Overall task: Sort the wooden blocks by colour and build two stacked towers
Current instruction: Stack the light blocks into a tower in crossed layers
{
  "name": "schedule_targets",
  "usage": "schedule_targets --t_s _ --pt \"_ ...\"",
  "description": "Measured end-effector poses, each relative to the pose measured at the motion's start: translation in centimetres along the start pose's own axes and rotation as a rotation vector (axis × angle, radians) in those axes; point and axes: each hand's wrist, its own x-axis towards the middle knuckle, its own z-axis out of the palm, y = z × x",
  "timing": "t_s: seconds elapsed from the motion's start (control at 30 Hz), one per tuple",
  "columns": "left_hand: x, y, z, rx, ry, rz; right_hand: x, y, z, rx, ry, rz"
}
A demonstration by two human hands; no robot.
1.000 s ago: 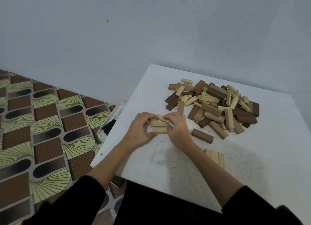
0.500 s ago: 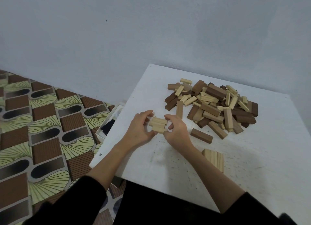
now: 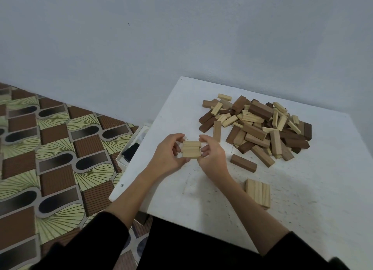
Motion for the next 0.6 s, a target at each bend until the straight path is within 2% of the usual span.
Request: schedule_targets --t_s 0.1,0.6 --pt "0.02 -0.17 0.03 -0.019 -0.001 -0.010 -0.14 -0.15 0.23 0.060 -0.004 0.056" --pt "-0.11 0.32 -0.25 -0.017 -0.020 -0.018 -0.44 0.03 0.34 0.067 0.032 0.047"
